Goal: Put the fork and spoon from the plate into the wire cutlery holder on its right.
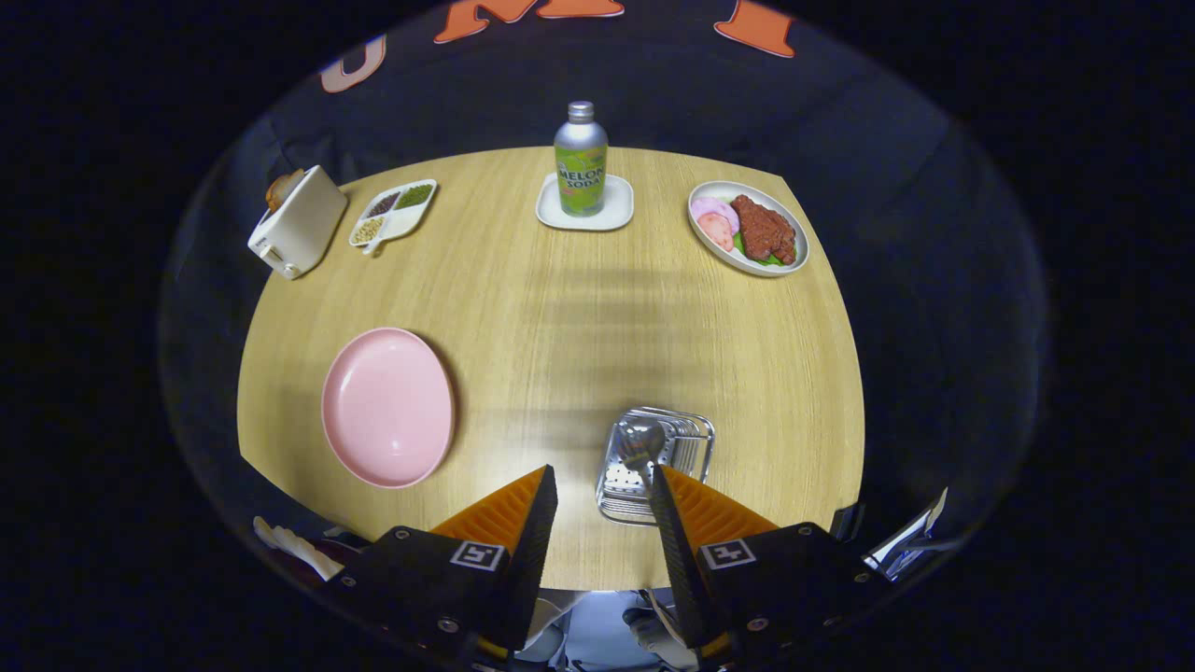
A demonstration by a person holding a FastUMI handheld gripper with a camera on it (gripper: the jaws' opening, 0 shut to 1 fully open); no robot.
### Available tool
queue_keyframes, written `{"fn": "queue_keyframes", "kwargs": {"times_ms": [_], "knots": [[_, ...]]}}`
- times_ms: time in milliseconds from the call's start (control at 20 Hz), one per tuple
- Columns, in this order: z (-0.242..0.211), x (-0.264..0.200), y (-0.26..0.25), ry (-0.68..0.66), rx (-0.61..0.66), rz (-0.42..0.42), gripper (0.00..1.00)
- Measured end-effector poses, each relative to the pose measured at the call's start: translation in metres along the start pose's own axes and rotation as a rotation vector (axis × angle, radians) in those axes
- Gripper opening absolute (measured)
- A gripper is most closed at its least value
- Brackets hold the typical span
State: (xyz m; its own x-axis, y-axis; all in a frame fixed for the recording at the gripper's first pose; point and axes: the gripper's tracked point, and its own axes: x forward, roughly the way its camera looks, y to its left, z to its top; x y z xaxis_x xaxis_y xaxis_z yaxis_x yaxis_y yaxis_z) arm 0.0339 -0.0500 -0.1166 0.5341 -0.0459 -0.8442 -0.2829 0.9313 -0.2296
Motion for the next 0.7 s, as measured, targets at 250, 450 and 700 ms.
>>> {"fn": "queue_keyframes", "kwargs": {"times_ms": [250, 450, 700], "knots": [[0.039, -0.031, 0.033, -0.178, -0.053, 0.027, 0.84], [0.068, -0.055, 0.045, -0.335, -0.015, 0.048, 0.99], [0.101, -0.093, 0.038, -0.564, 0.033, 0.013, 0.99]]}}
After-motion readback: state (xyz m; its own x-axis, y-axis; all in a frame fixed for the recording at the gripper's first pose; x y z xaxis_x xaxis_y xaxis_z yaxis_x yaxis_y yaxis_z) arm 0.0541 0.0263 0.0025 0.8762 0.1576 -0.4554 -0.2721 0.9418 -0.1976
